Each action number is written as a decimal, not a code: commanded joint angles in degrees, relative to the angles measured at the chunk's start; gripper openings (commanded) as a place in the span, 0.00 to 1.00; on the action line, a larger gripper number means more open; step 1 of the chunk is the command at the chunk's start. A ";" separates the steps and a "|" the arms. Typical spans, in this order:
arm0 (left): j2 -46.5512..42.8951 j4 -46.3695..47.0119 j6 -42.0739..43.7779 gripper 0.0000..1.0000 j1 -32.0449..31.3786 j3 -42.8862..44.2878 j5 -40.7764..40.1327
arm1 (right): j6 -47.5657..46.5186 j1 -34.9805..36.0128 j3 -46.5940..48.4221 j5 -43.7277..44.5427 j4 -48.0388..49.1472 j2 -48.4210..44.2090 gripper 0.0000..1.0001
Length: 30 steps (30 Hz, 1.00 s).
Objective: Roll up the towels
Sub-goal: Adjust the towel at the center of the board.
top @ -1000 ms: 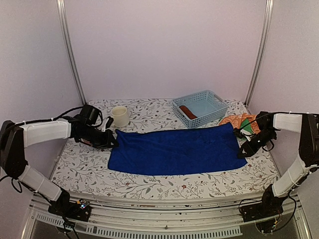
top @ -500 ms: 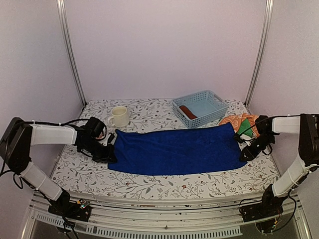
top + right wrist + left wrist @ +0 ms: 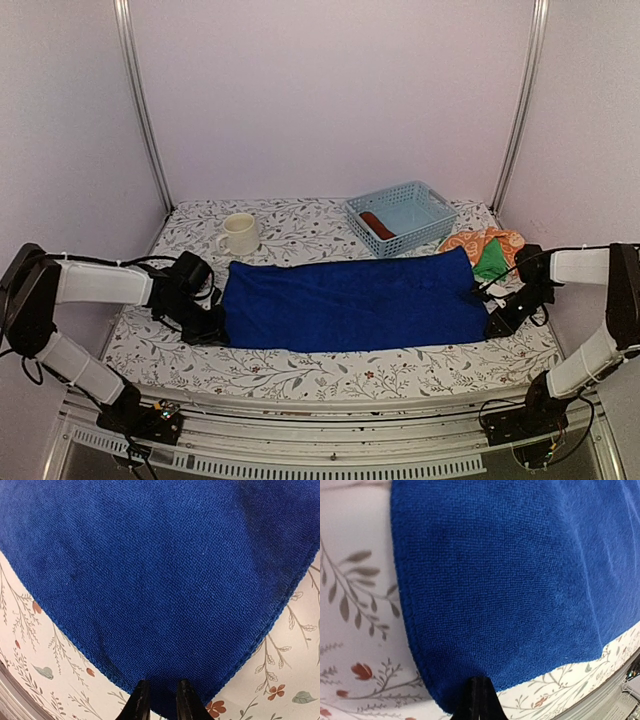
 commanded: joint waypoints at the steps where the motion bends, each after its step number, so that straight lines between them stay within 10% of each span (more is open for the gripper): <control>1: -3.55 -11.45 -5.09 0.00 -3.26 -3.73 -3.98 | -3.12 0.18 -2.50 4.84 -6.14 -1.38 0.22; 19: -20.14 -23.14 -11.31 0.00 -8.50 -3.30 -6.62 | -12.13 0.18 -2.43 6.59 -18.88 -9.60 0.24; 24: -20.93 -19.94 -11.18 0.31 -8.12 -1.17 -10.18 | -10.89 0.09 4.48 3.30 -23.30 -14.62 0.32; 30: -8.91 -15.58 -7.16 0.32 -7.53 1.47 -10.75 | -11.64 -0.68 -1.04 7.49 -19.64 -15.55 0.42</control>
